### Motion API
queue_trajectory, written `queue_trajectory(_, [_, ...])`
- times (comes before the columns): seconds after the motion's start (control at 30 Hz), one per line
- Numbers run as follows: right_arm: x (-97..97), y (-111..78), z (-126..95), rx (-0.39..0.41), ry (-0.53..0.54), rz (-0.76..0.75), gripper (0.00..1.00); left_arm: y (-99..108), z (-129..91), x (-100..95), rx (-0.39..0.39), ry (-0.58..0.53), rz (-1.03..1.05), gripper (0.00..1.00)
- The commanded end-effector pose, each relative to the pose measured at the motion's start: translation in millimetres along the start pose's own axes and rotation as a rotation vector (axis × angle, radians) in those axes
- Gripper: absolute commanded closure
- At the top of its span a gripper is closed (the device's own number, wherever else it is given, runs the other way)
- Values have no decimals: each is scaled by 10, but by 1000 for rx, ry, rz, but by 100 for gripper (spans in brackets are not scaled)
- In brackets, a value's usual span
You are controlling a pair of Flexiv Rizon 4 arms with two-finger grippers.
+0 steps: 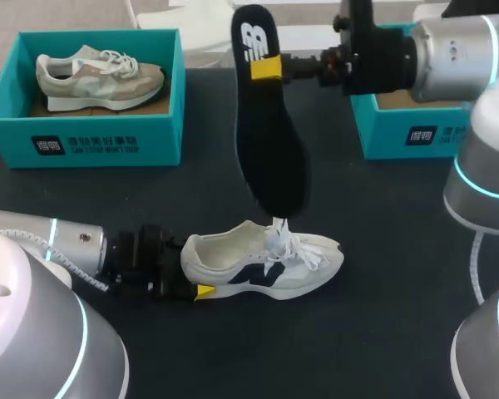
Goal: Take the shoe out of the shoebox, open the shoe tongue, remove and reinsert the insole, then place the shoe into the shoebox
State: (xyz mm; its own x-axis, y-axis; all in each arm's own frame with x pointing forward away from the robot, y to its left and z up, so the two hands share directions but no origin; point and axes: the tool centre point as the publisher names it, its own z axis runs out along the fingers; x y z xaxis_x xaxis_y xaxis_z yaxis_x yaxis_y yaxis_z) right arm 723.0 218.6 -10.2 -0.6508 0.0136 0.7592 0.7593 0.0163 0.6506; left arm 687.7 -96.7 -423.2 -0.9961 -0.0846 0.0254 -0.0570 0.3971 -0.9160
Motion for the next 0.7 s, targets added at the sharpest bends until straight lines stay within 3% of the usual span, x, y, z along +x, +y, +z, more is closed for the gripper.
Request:
queue_trajectory(0.03, [133,-140,-214,-14,-14,19,100,36,25,36,-3,-3,0,100])
queue_trajectory(0.7, [490,-480,-257,-77,-27,76,100,36,25,36,-3,-3,0,100])
